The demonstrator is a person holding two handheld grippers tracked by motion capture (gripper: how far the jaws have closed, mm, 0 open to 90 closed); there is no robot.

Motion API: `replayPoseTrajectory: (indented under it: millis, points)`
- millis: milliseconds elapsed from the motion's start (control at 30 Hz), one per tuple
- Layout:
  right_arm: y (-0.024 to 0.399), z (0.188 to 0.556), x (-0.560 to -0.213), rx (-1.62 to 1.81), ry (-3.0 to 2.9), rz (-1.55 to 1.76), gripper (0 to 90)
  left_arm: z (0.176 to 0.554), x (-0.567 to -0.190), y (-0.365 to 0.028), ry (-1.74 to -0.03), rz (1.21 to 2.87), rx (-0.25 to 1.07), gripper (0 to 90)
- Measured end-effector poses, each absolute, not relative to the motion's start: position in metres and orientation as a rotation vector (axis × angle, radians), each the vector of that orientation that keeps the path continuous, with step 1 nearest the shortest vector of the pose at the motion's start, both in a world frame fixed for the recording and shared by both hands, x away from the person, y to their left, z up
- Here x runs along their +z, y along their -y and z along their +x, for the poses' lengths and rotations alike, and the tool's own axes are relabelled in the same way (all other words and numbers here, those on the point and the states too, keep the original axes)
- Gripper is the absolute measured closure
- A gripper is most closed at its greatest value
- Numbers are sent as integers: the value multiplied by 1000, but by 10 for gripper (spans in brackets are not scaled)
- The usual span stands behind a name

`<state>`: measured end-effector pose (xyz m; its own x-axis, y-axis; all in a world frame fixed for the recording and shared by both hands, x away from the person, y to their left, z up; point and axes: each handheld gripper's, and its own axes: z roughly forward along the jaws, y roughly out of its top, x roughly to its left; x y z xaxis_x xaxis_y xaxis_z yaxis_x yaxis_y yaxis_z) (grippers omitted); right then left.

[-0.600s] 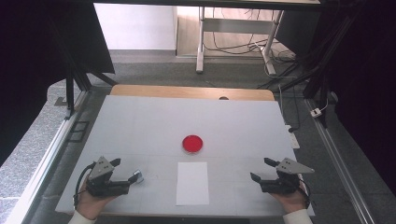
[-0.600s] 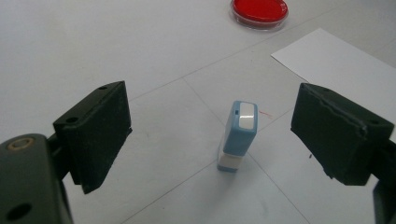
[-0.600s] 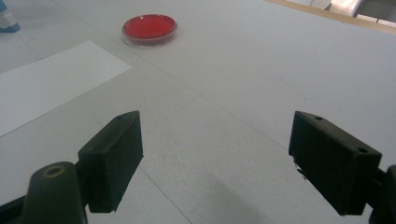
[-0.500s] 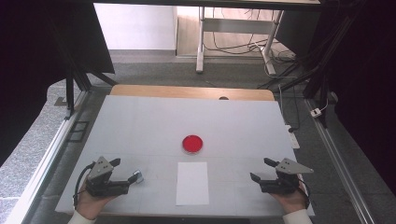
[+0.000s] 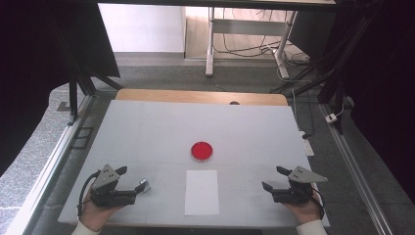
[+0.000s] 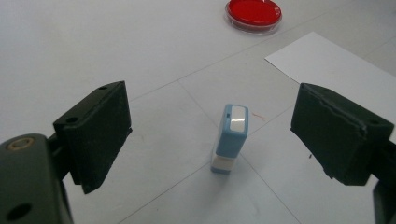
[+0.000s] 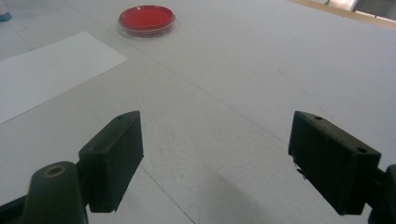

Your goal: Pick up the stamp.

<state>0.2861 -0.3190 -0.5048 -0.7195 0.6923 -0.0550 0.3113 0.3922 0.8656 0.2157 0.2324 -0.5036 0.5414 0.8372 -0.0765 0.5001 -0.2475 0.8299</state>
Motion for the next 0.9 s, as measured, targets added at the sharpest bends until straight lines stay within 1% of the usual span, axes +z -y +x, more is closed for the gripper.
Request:
replayPoseTrajectory:
  millis: [300, 567, 900]
  points:
    - [318, 287, -505, 1258, -2248, 864, 180, 213, -500, -228, -1077, 1921, 484, 131]
    - [318, 287, -506, 1254, -2248, 865, 185, 210, -497, -220, -1038, 1965, 483, 144]
    - [317, 286, -506, 1250, -2255, 864, 190, 211, -502, -213, -993, 2028, 443, 189]
